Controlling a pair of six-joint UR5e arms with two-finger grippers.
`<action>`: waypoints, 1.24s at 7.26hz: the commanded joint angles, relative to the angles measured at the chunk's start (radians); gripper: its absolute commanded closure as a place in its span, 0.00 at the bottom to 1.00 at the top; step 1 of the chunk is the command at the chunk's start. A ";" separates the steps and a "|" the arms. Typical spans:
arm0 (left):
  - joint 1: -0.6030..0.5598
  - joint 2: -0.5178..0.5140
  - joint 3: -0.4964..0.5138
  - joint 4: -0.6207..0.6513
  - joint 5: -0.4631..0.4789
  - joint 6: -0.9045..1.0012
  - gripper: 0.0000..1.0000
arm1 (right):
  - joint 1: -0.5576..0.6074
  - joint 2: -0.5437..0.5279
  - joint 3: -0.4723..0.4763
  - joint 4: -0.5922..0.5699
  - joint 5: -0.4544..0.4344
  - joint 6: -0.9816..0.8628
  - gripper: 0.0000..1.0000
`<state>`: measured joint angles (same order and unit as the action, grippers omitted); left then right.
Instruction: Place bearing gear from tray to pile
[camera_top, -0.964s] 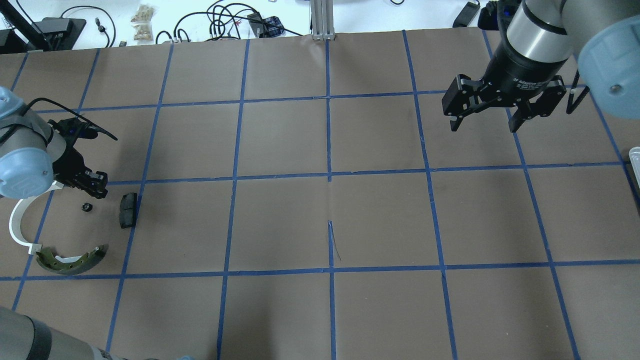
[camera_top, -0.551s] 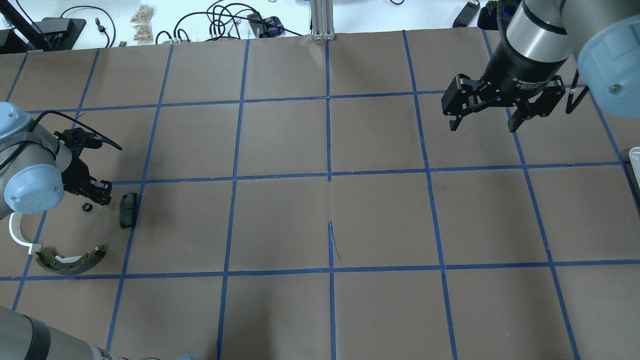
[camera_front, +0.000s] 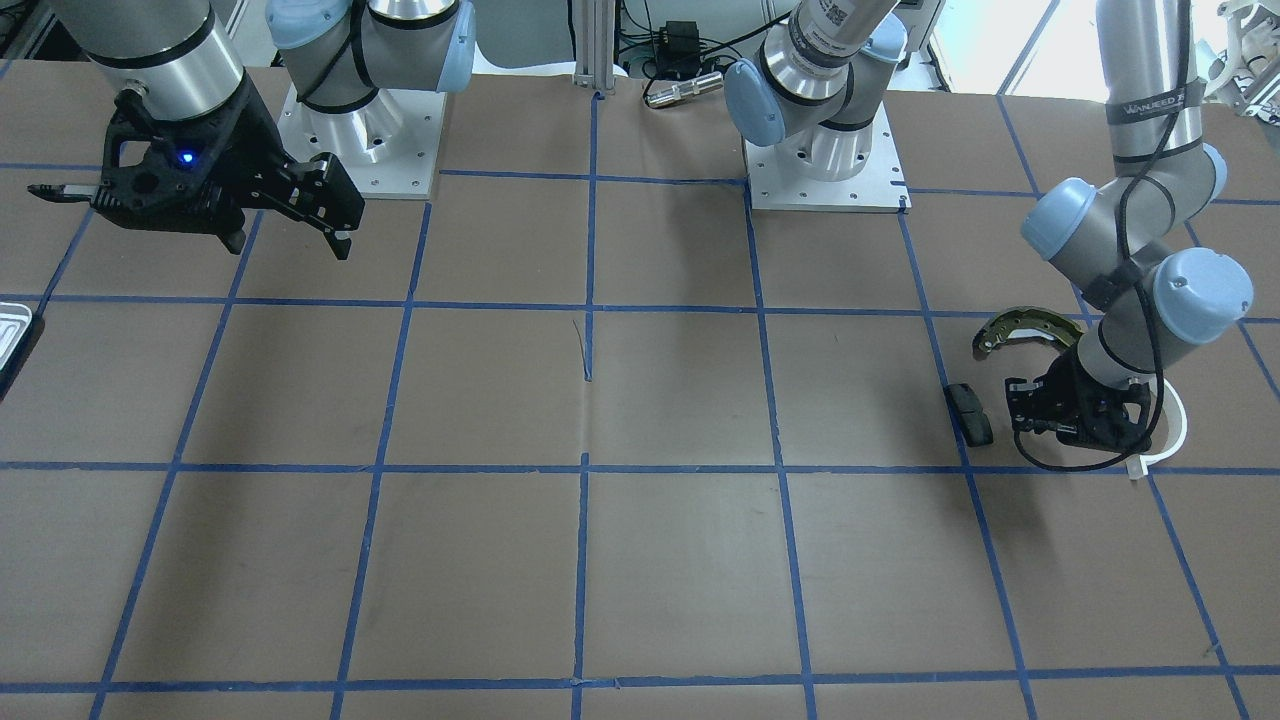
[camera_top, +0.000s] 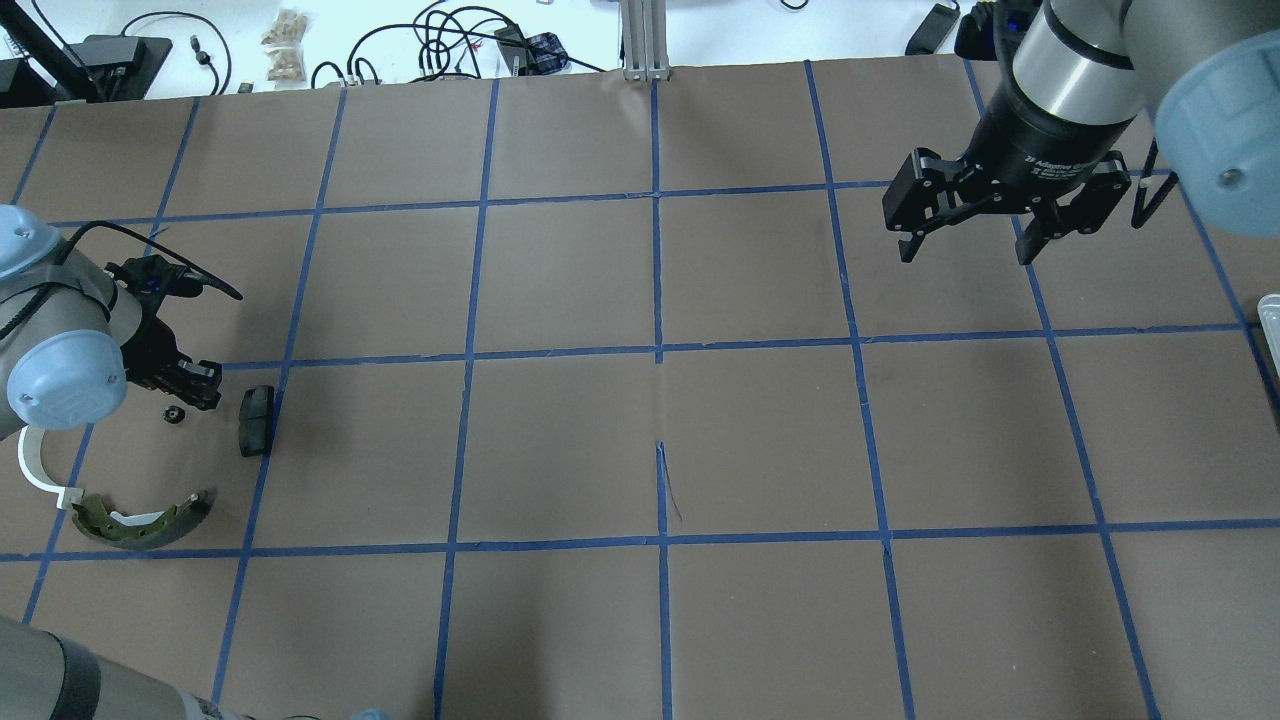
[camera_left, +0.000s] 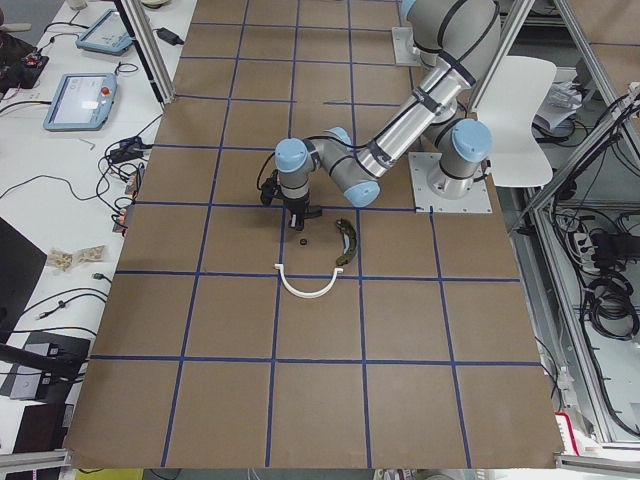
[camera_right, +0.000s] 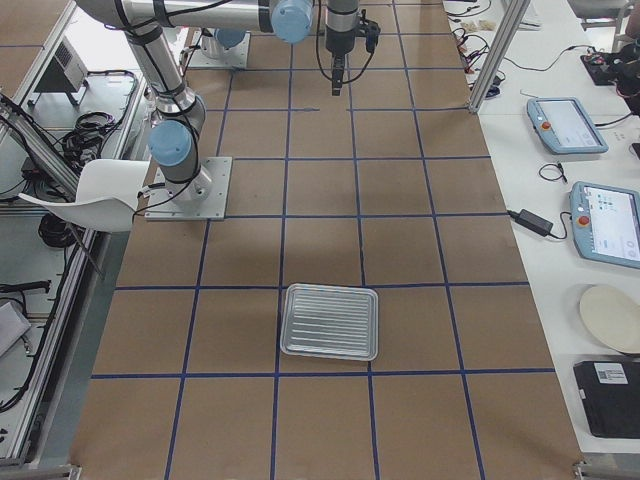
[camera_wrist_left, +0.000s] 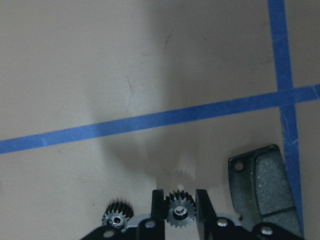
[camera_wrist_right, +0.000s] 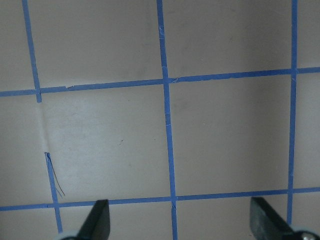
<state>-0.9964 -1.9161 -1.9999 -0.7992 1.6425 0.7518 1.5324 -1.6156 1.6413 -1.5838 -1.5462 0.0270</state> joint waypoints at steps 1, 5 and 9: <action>0.022 -0.003 0.007 0.000 -0.003 0.024 1.00 | 0.000 0.000 0.002 0.002 0.000 0.001 0.00; 0.028 -0.007 0.004 0.000 -0.003 0.030 0.90 | 0.000 0.000 0.012 -0.001 -0.005 -0.004 0.00; 0.012 0.029 0.035 -0.012 -0.012 0.018 0.00 | -0.005 0.000 0.008 0.001 -0.011 -0.012 0.00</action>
<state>-0.9800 -1.9070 -1.9779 -0.8031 1.6272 0.7730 1.5300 -1.6151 1.6509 -1.5831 -1.5562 0.0169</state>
